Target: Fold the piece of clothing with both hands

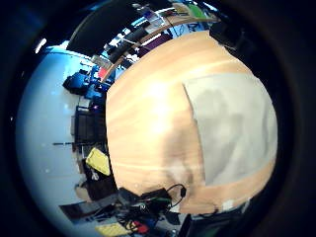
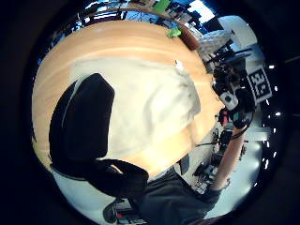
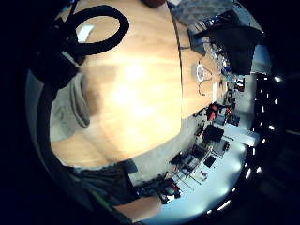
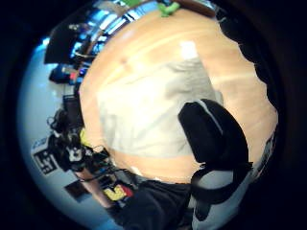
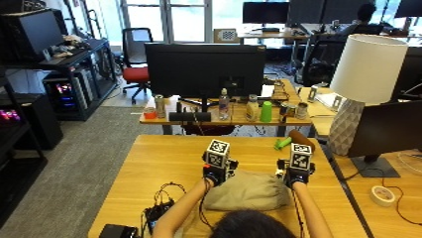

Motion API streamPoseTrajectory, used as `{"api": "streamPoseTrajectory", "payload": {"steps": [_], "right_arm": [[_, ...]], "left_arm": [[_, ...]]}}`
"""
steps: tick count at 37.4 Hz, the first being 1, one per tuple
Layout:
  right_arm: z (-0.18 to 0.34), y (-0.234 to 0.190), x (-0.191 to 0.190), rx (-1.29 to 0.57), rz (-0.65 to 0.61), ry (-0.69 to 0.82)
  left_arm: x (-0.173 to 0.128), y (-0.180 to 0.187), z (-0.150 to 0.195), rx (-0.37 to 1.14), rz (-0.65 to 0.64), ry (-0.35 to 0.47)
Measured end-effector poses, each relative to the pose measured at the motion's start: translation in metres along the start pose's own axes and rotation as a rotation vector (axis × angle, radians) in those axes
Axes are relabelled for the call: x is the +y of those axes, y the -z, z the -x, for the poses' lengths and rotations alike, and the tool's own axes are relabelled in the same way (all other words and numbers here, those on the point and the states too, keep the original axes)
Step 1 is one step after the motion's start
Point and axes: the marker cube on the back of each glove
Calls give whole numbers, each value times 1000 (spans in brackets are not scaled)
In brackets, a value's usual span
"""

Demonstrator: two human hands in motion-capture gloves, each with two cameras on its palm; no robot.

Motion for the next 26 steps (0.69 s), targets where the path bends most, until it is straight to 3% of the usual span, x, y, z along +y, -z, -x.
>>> {"api": "streamPoseTrajectory", "payload": {"steps": [3, 9, 11, 16, 22, 26], "right_arm": [[-7, -17, -22, -2, -87, 8], [-17, -55, -42, -12, -56, 2], [-18, -63, -32, -14, -3, 1], [-10, -57, 33, -45, 130, -18], [-3, -74, 26, 13, 110, -13], [0, -82, 18, 42, 48, -31]], "left_arm": [[9, -15, -7, 20, 33, -44], [80, 9, -26, 83, 99, -62], [85, -2, -27, 110, 152, -47], [94, -36, -25, 146, 364, 22], [103, -80, -24, 190, 566, 77], [111, -95, -26, 206, 653, 60]]}}
